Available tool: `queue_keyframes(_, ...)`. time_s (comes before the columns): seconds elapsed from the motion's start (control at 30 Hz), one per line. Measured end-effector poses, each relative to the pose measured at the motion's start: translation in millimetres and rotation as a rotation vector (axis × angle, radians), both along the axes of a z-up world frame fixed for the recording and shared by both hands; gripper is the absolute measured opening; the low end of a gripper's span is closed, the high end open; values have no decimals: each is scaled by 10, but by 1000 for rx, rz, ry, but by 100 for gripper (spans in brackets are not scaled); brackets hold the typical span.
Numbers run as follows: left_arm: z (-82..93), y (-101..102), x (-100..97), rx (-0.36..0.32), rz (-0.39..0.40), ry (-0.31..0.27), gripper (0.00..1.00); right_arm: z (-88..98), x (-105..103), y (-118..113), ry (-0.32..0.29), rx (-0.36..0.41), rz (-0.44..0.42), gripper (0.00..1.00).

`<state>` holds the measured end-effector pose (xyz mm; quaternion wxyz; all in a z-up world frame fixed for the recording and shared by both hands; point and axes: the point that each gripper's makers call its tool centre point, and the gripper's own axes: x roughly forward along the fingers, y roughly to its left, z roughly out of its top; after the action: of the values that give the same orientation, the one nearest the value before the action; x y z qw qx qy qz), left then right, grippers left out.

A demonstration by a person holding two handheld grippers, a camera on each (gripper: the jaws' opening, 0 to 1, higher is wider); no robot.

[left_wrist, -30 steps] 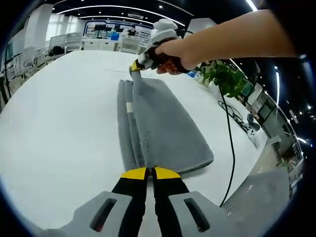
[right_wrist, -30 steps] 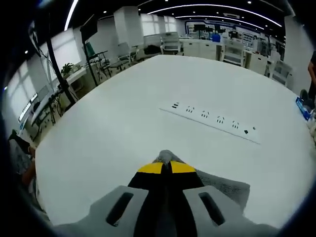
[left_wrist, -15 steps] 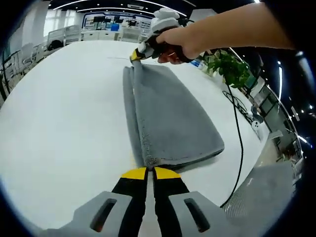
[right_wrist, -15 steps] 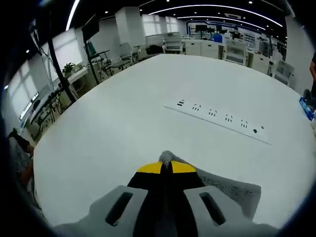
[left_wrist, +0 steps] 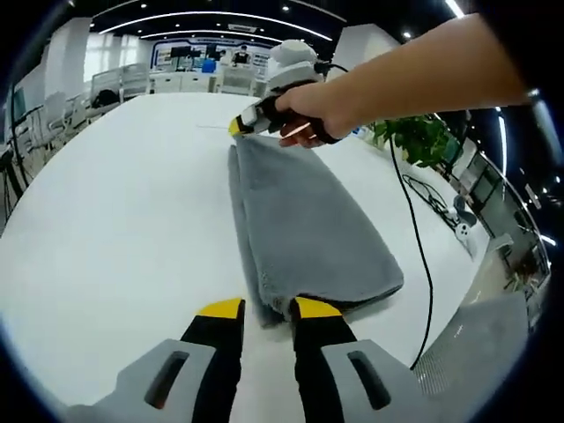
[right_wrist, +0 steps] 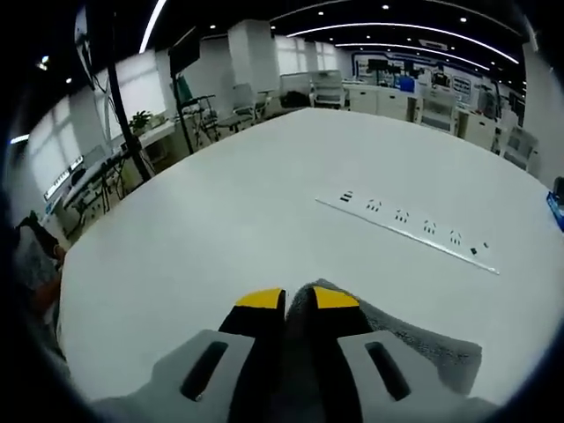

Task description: Fold the towel on the table until its edges align and the towel forms a compact rectangular stack.

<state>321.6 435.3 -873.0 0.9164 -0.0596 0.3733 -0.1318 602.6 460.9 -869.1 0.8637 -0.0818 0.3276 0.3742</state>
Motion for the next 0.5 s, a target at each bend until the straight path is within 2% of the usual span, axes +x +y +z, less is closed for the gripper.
queue_keyframes(0.1,54,-85,61,-1,-37,-33,21,-7,-77,88,29,33,34,13)
queue_keyframes(0.2,114,-139,120,8,-59,-68,21,-39,-126,87,23,-7,67,12)
queue_keyframes(0.27,58,-200,129,-19,-70,-43,20,-33,-137,80,25,3,65,12)
queue_keyframes(0.33,-9,-252,129,-21,-91,-29,20,-78,-197,67,84,24,59,12)
queue_keyframes(0.5,-126,-333,89,-31,-128,11,20,-62,-192,15,67,13,65,12)
